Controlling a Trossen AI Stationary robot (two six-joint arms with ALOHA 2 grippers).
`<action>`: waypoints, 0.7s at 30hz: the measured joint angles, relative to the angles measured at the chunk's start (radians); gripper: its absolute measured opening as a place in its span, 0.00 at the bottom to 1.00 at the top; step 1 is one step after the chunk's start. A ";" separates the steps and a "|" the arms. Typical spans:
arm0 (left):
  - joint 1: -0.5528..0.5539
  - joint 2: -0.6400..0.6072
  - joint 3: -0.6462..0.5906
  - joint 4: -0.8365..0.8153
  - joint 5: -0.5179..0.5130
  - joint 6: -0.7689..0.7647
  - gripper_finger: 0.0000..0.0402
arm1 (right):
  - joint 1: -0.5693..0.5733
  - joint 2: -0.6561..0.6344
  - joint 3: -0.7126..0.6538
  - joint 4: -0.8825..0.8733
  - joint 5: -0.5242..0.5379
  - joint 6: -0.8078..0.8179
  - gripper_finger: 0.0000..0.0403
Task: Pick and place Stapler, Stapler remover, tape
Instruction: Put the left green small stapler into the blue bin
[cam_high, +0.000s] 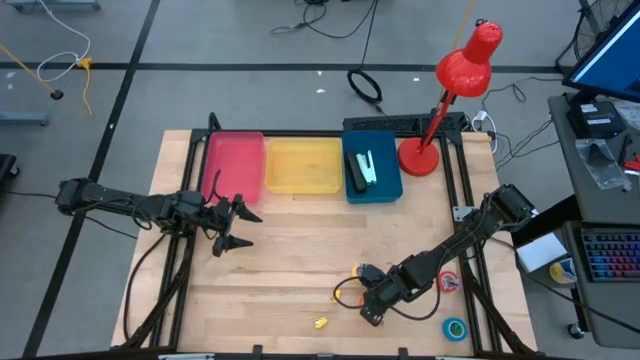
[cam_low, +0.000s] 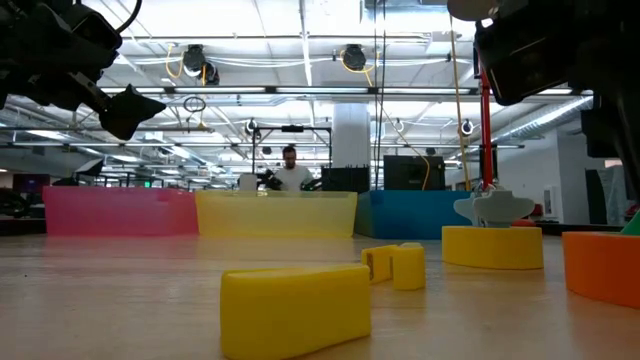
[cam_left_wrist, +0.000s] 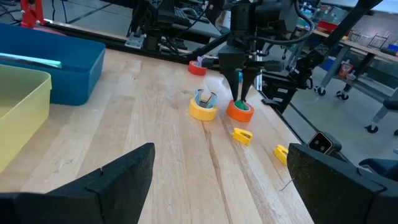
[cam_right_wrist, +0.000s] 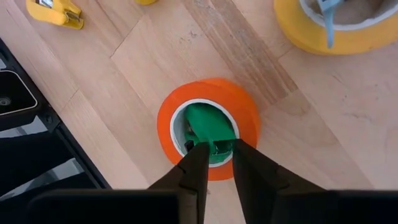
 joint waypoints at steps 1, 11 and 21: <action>0.000 0.000 0.000 0.000 0.000 0.000 0.90 | 0.000 0.000 0.000 -0.001 0.000 0.001 0.14; 0.000 0.000 0.000 0.000 0.000 0.000 0.90 | 0.000 -0.001 0.000 0.000 0.017 0.001 0.03; 0.000 0.000 0.000 0.000 0.000 0.000 0.90 | 0.000 -0.001 0.000 0.005 0.017 0.001 0.01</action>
